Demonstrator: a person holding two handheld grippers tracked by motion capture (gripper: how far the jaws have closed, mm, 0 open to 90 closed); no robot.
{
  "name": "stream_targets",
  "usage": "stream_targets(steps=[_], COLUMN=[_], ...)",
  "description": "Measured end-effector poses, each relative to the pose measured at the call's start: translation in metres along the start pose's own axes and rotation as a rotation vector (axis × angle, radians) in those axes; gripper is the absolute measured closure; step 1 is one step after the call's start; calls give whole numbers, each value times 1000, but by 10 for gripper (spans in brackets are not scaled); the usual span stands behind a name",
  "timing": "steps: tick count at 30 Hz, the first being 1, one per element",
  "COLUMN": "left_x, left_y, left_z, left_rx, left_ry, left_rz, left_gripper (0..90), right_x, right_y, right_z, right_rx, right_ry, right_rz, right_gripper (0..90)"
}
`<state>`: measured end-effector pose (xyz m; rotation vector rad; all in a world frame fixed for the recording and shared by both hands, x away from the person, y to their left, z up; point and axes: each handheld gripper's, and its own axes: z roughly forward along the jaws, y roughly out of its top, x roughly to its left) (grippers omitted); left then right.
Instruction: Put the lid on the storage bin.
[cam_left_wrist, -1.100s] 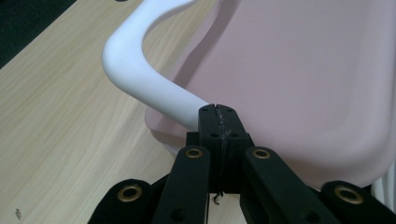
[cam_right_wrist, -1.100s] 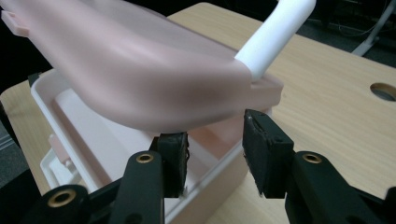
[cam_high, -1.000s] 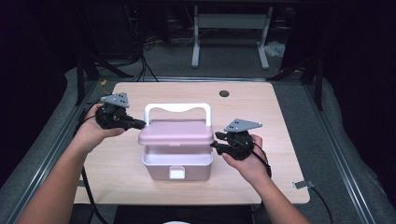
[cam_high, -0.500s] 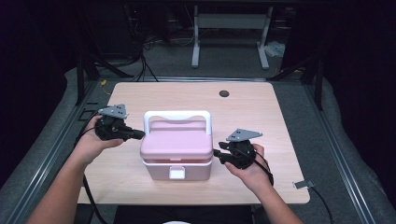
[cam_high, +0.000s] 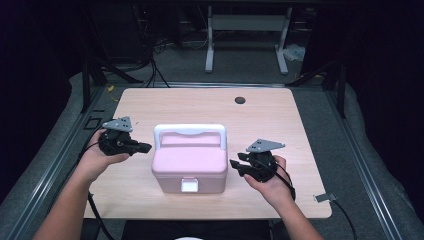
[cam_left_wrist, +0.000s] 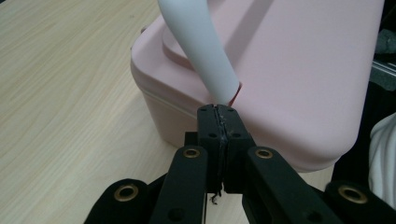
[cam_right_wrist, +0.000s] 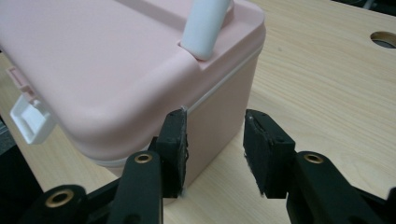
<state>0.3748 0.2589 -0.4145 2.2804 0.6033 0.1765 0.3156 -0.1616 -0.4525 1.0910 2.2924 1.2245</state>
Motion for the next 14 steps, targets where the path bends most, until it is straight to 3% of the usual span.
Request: stream_targets(steps=[4, 14], left_x=[2, 7], left_y=[-6, -22], left_z=[0, 3], left_rx=[2, 13], left_ry=[7, 26], left_rz=[-21, -63], left_gripper=[871, 819], right_x=[-6, -22], right_y=[0, -4], right_z=[2, 7], right_rx=[6, 27], right_ry=[-37, -53], right_rz=[2, 48], right_gripper=[586, 577])
